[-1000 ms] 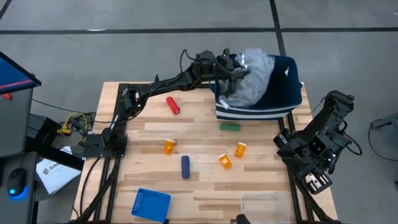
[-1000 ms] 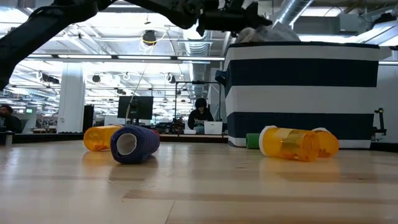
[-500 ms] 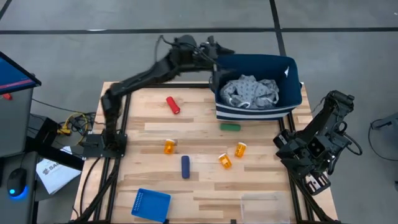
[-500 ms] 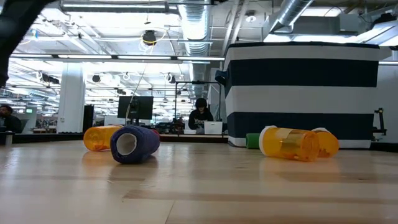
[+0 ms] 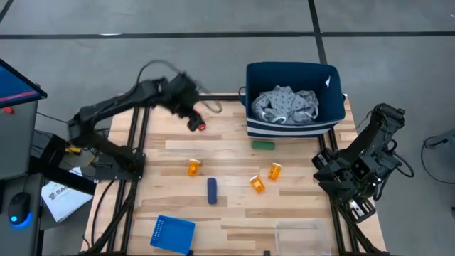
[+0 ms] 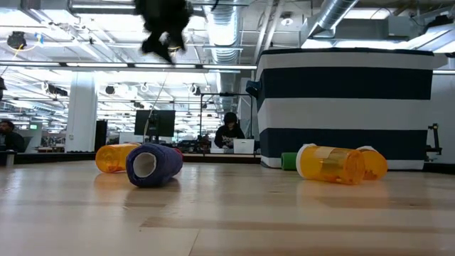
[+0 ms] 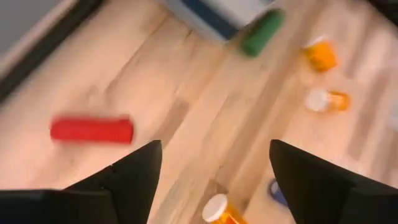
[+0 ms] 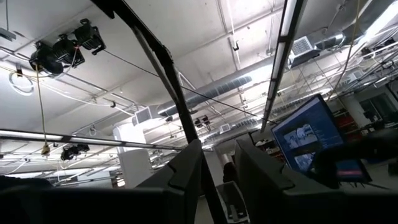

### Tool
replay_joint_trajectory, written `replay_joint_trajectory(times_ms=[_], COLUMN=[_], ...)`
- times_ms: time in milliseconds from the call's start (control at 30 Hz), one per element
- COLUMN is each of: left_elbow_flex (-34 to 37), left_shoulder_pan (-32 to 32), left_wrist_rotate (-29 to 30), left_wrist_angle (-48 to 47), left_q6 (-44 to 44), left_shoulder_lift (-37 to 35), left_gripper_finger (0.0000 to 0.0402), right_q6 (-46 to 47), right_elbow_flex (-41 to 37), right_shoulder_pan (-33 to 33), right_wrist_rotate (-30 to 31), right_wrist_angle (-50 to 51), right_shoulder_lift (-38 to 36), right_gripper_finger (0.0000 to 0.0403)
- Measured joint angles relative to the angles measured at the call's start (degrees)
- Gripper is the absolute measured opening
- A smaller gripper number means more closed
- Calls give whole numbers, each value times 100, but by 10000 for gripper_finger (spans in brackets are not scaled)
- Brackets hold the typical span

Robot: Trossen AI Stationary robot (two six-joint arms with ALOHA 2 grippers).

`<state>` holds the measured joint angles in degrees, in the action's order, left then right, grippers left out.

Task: Pick & place medical supplies in basket/bin
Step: Put the left orange pill bottle into the blue basket

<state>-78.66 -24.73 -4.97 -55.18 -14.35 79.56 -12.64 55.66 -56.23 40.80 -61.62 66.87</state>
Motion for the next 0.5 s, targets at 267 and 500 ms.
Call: replay_joint_trajectory(times_ms=[267, 500], left_elbow_flex=[3491, 4119], left_shoulder_pan=[-493, -1004], left_wrist_rotate=[1424, 585], left_wrist_angle=[4154, 4379], left_q6=[-3765, -3050], left_shoulder_lift=[-1646, -1483], left_gripper_finger=[265, 238], right_q6=[63, 172], right_elbow_flex=[0, 0], right_shoulder_pan=[0, 0], right_wrist_rotate=[-2, -2], right_wrist_angle=[-7, -27], right_shoulder_lift=[0, 0], right_gripper_finger=[95, 95])
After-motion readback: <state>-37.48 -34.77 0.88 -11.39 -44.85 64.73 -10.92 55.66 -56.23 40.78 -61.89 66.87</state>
